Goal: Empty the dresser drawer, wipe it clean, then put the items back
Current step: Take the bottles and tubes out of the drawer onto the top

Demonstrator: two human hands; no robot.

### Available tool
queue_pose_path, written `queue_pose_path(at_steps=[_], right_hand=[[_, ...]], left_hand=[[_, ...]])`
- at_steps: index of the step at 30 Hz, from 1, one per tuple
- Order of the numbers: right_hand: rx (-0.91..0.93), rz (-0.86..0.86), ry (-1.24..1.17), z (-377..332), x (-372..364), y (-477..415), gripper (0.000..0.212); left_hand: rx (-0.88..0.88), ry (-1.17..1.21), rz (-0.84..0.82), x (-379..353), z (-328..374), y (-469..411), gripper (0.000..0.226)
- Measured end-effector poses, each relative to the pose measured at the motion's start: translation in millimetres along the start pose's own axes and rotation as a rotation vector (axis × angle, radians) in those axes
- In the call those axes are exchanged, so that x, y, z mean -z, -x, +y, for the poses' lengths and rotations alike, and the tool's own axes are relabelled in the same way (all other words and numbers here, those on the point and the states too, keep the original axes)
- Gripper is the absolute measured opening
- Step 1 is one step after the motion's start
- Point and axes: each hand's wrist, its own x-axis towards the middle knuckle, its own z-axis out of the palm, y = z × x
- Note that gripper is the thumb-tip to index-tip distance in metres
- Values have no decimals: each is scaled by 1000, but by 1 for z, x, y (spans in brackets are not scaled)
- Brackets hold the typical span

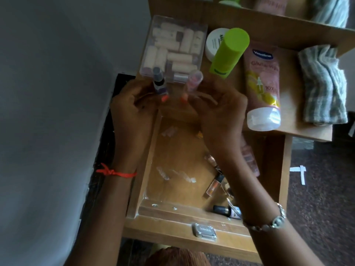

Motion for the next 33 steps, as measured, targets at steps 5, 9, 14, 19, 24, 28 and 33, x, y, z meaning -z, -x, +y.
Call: queue_pose_path(at_steps=[5, 9, 14, 19, 24, 28, 33], right_hand=[[201, 74, 219, 10, -23, -6, 16], [312, 121, 309, 17, -32, -9, 18], [353, 132, 360, 21, -38, -12, 23], [370, 158, 395, 24, -40, -11, 19], [359, 151, 404, 24, -43, -10, 22], [353, 137, 424, 24, -36, -1, 30], [269, 164, 525, 22, 7, 31, 15]], left_hand=[[-41, -34, -27, 7, -11, -13, 27], [-82, -62, -62, 11, -15, -23, 28], [-142, -101, -97, 15, -18, -29, 27], [-211, -154, -84, 17, -26, -31, 25], [-237, -199, -57, 16, -31, -30, 23], [-181, -161, 8, 15, -29, -23, 30], [-241, -104, 140, 7, -23, 20, 22]])
